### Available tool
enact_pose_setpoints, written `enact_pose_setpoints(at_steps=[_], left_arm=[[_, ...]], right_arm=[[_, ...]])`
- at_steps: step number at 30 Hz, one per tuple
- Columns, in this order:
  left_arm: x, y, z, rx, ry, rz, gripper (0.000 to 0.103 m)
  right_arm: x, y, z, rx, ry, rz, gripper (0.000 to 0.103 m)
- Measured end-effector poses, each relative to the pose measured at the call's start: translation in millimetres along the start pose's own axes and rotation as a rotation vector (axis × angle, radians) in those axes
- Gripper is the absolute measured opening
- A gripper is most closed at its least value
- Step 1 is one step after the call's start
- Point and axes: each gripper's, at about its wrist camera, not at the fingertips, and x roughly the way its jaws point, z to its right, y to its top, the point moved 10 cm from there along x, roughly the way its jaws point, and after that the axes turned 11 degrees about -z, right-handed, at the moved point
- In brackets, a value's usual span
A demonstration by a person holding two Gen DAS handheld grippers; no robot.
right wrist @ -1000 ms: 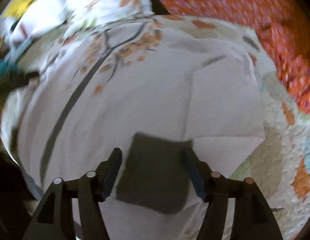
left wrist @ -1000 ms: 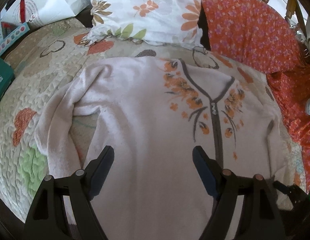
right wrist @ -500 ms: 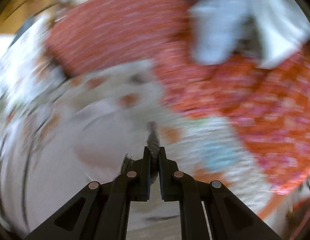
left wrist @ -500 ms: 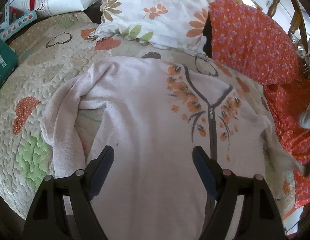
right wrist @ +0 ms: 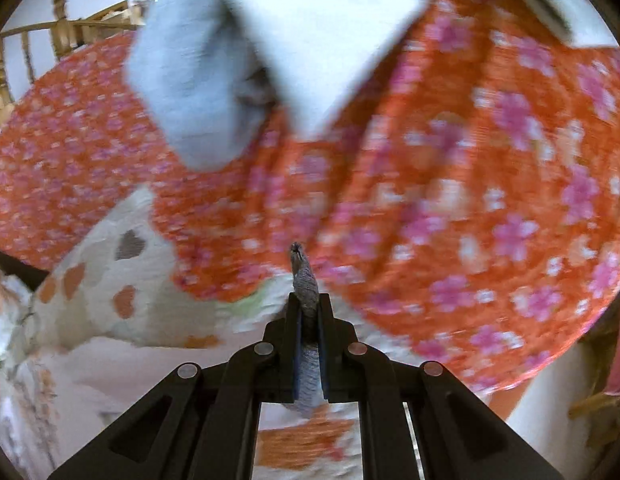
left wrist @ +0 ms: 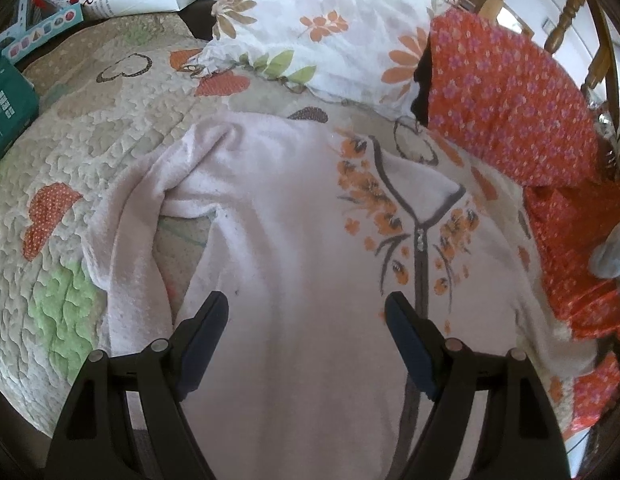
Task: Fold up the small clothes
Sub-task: 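Lift the held cuff and carry it across the cardigan body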
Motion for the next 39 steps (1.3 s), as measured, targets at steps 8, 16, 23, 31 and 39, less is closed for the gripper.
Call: enact_pose_setpoints(at_steps=[8,16,23,31,39], left_arm=[[-34,22,-42,-0.086,-0.025,0.052,0.081],[-71,50,-132,-0.29,-0.045,0.129,0.081],[-102,59,-193,-0.422,-0.03,0.2,0.081],[-108,59,-221,-0.441,0.014,0.203,0.081],[-107,45,-256,-0.492,0.056,0.181,0.081]], right_arm=[[-6,-93,-262,-0.337,0.409,-0.161,0.007],[-3,-229,-464,-0.59,0.603,-0.324,0.007],[17,-316,-555,-0.721,0.592,-0.414,0.007],[31,-379,-613,-0.787,0.58,-0.484,0.007],[29,-418,-637,-0.927,0.586,-0.516,0.012]])
